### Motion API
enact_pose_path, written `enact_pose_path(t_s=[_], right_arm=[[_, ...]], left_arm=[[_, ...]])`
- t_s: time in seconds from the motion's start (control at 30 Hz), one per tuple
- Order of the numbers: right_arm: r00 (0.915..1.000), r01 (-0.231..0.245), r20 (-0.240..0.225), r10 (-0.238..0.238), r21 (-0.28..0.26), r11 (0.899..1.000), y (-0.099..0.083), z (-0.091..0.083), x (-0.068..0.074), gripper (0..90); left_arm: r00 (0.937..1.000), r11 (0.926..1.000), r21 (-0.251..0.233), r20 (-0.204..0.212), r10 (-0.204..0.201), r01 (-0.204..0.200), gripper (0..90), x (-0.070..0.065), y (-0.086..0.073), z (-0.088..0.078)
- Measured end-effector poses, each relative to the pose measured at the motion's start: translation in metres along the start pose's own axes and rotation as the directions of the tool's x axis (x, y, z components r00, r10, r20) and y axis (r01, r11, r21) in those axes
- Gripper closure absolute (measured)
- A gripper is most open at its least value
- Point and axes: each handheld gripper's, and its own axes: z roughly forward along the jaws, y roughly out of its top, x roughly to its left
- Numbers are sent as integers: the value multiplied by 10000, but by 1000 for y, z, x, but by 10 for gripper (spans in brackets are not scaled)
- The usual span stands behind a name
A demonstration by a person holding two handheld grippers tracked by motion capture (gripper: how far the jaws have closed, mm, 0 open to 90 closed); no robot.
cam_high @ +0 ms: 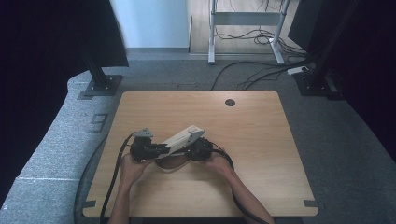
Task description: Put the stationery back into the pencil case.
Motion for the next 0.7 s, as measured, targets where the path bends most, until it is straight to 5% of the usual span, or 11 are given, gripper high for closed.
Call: enact_pose_path(t_s=[0.23,0.7], right_arm=[[9998,-69,189,70,-63,10000,-1,-9,0,615],[9965,-748,-405,726,-559,9956,-28,-47,-11,618]], left_arm=[[9998,10000,74,183,-65,63,706,-1,-4,5],[9997,9986,498,172,170,-178,584,-10,-12,21]])
